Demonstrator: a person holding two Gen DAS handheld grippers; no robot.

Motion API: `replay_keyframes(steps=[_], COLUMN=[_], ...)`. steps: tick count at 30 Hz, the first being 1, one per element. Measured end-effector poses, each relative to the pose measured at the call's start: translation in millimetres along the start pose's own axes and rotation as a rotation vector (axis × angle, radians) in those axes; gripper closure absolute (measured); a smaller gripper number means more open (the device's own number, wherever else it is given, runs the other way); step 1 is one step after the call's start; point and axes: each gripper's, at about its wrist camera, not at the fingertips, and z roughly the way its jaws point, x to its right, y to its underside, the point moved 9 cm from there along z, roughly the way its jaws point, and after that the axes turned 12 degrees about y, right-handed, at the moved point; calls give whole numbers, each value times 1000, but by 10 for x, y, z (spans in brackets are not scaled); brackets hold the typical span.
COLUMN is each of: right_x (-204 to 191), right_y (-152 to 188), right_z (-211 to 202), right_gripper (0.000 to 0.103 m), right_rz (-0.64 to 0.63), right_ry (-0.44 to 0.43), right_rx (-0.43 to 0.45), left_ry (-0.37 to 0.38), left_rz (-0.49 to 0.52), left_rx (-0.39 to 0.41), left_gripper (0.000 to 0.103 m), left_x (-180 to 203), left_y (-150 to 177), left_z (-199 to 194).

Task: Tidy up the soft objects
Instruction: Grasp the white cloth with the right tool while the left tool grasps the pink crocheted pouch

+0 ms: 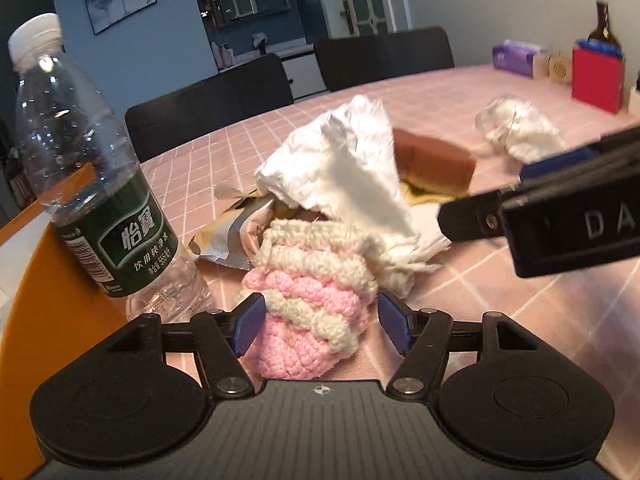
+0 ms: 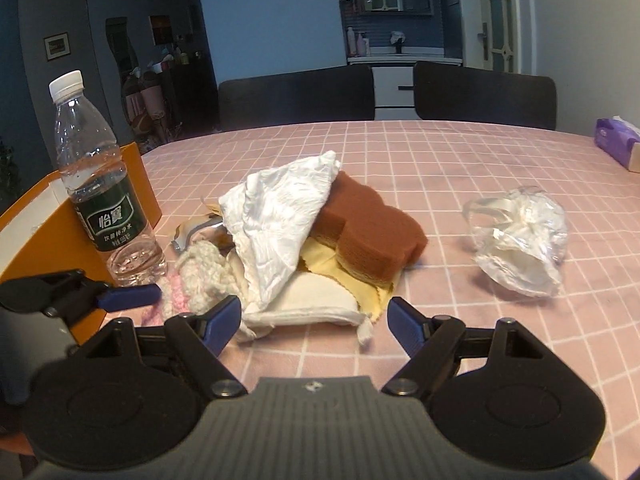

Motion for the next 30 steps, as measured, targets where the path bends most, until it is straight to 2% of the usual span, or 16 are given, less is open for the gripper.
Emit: replay_keyframes(steps=[5,8,11,12,16,20,24,28,30], right_x=[-178,-274,-337,-348,-387,-426,-461,-453,-416], right_y=[-50,-100,-146,-163,-240,-282,-291,-275,-289], right_z=[170,278,413,460,628,729,777,819,782], right_gripper=[24,24,24,24,24,25,53,71,87], right_rz=[-35,-47,-45,-42,-15,-6,-9,-45,-49], right_ry=[-24,-39,-50,-52,-64,-75,-83,-37,-18], right_rx=[-4,-6,-19,-25,-45,-53,-66,-73,-60], left_ry=[-36,-42,-26,-20,-1,-5,11,22,28], left_rz=[38,52,19,5,-80,-104,-129,-143,-156], left_rx=[-18,-18,1,6,28,37,40,52,60], left_gripper=[26,37,55,68,75,77,78,79,79], left_x=[-39,-44,-70,-86,-177,-239,-271,-274,-289], left_y=[-20,-27,-35,-45,-59,-66,-63,-53,-40], left_z=[54,55,21,13,-35,-65,-72,-111,-143])
